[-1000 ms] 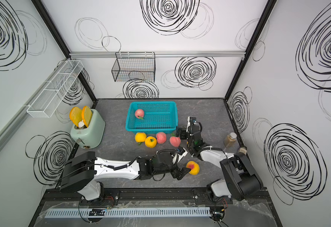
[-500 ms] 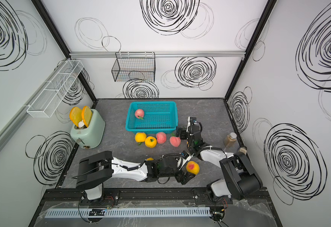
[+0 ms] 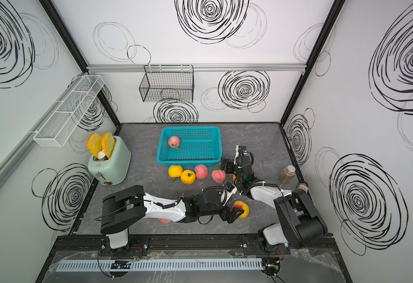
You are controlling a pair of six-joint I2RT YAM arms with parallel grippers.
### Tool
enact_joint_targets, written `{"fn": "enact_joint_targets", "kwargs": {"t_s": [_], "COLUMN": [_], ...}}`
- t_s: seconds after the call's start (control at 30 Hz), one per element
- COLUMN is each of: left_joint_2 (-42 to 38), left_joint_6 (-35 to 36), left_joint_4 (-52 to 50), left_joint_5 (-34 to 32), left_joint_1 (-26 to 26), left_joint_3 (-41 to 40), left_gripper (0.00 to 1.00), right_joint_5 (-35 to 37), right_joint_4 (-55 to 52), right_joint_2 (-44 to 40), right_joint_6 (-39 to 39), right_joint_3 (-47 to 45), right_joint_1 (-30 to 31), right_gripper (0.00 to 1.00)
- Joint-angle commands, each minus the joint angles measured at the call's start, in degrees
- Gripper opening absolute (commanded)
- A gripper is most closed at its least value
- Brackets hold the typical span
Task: Put the peaches into the basket
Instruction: Pick up the peach from the center of the board.
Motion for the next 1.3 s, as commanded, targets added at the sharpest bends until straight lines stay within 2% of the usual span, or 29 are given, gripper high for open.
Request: {"fn": "enact_joint_targets", "kwargs": {"t_s": [0.0,0.27,0.4,0.97,1.27], "left_joint_2": [0.9,3.0,5.3,9.4,10.2], "left_joint_6": [0.2,0.4,0.7,0.3,0.3], "left_joint_4": [1.9,-0.8,-1.2,1.0,3.0], "left_joint_5": [-0.8,0.3,1.3,8.8,10.8], "left_joint_1": [0.0,0.8,0.7,3.0,3.6], "left_joint_3": [2.4,3.9,5.4,6.6,7.1], "left_gripper": [0.91,0.91,0.91,0.91,0.90], "right_joint_5": [0.5,0.1,-3.2,-4.2,-4.0], "right_joint_4": [-0.9,-1.7,-0.5,-0.2,-0.4], "right_joint_2": [-1.1,-0.9,-1.6,-0.7,-1.4], "right_joint_6": [0.7,0.4,1.1,0.8,0.8], "right_joint_3": [-0.4,-0.6,-1.6,-1.3,-1.5], "right_joint_1": [-0.6,-3.2,-5.2,-5.5,-5.8], "right_gripper": [0.99,0.99,0.99,0.99,0.99]}}
